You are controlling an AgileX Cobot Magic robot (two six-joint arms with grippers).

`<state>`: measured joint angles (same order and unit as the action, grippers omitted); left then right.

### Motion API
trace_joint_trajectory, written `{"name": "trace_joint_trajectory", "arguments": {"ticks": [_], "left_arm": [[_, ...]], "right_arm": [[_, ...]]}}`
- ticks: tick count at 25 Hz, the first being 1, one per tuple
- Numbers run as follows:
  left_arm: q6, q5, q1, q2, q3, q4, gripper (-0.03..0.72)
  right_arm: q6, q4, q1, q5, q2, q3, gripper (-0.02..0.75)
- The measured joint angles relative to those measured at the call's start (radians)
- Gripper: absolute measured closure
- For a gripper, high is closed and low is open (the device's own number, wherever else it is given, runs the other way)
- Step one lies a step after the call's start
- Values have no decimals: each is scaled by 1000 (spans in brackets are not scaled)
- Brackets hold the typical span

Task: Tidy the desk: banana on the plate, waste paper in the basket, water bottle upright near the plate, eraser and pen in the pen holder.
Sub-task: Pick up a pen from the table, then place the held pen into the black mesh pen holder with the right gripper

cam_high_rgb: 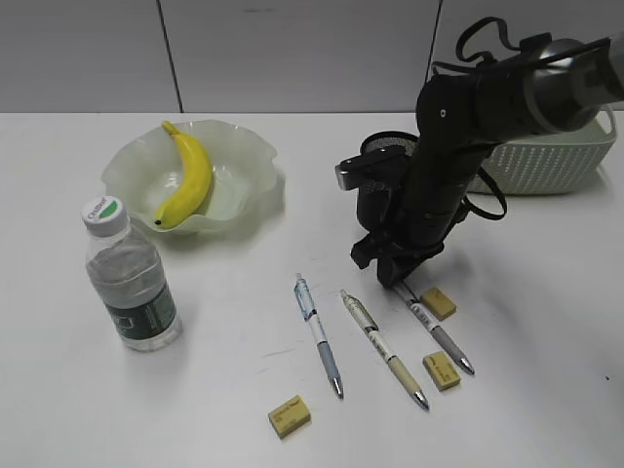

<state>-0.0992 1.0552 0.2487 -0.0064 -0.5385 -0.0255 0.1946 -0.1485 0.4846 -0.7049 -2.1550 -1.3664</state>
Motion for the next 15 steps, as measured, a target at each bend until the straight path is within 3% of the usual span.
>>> {"name": "trace_joint_trajectory", "arguments": {"ticks": [5,9,12,15], "left_arm": [[0,0,0,0,0,0,330],[0,0,0,0,0,0,338],[0,0,0,0,0,0,341],[0,0,0,0,0,0,355]], "right_arm": [[6,-58,0,9,23,0,581],[19,-93,1,88,173,0,581],[26,-91,1,238,339,8,581],[27,-73,1,555,478,66,581]]}}
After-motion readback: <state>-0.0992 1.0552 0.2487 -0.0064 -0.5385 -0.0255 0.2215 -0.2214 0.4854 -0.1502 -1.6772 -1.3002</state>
